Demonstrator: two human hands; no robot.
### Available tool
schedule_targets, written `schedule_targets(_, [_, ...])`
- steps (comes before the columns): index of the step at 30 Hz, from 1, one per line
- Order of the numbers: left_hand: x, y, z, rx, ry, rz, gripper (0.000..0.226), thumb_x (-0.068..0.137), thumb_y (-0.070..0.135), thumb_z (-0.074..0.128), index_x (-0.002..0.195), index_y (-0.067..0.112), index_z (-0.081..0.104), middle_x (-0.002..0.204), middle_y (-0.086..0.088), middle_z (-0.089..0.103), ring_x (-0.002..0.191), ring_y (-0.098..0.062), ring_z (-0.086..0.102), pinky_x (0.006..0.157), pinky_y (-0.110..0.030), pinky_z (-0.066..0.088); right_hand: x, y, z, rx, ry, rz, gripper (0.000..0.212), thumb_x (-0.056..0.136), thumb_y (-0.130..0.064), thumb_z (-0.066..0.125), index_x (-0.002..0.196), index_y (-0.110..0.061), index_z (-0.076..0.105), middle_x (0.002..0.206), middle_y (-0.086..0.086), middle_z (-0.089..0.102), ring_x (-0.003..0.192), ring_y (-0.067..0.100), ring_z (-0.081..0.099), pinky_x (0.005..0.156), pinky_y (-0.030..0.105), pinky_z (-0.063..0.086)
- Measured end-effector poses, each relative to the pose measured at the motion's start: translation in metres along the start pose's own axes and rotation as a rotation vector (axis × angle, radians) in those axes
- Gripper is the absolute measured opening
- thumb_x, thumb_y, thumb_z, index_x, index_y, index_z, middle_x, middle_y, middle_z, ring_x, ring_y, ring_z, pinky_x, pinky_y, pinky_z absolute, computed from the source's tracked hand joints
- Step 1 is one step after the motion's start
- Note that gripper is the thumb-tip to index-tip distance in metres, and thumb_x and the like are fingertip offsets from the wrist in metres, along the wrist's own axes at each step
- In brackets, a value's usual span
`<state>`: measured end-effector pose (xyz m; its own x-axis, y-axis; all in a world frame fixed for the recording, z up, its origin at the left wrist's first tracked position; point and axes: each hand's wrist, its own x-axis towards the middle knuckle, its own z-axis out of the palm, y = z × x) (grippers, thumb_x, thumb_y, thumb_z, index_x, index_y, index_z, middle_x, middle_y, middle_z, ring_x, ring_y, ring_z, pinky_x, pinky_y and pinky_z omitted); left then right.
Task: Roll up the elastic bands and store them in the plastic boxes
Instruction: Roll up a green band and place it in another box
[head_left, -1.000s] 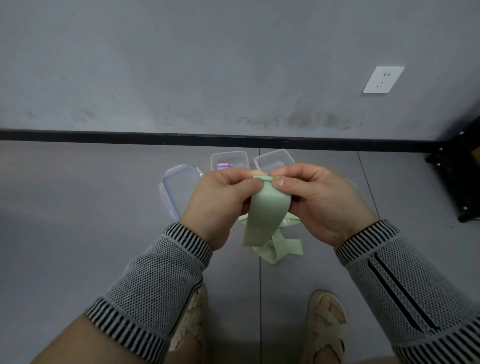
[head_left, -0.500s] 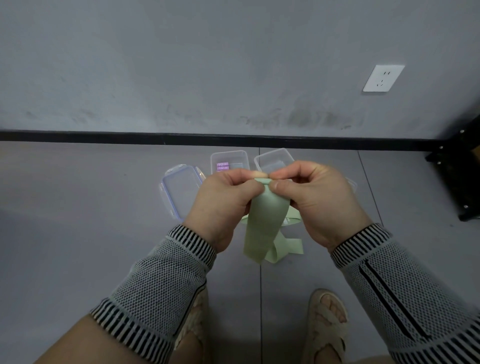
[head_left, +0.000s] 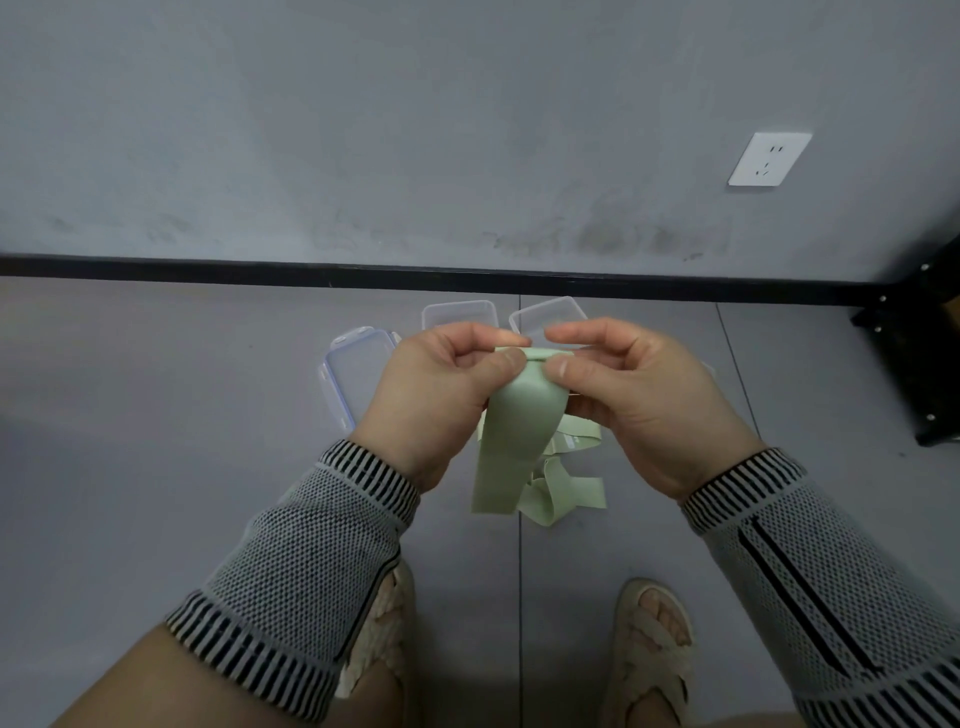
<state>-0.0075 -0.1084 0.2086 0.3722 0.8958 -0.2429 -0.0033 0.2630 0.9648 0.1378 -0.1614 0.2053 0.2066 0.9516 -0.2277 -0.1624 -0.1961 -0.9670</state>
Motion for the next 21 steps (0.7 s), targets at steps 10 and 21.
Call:
schedule_targets(10, [-0.0010,0.0027,0.0003,-0.013,-0.032,-0.001,0.011,0.086,-0.004,0.058,0.084,0.005,0.065,0.065,-0.001,0.070,0.060,-0.008,0.065,0.058,-0.017,0.051,0.0012,0.0021,0.0025,-0.233,0.090,-0.161,0.009,0.083,-0.011,0.068,0.078,-0.018,0.071,0.067,0.005,0.071,0.059,0.016,0.063,0.057,0.026,0.053])
schedule_targets(21, [-0.0004,0.0046,0.0007,-0.101,-0.023,-0.100,0.018,0.085,-0.008,0.057,0.085,0.008,0.065,0.077,-0.004,0.070,0.066,-0.012,0.063,0.063,-0.021,0.051,0.0026,0.0004,0.0037,-0.024,0.027,-0.041,0.016,0.080,0.007,0.064,0.078,-0.009,0.068,0.082,0.021,0.065,0.078,0.032,0.061,0.085,0.055,0.050])
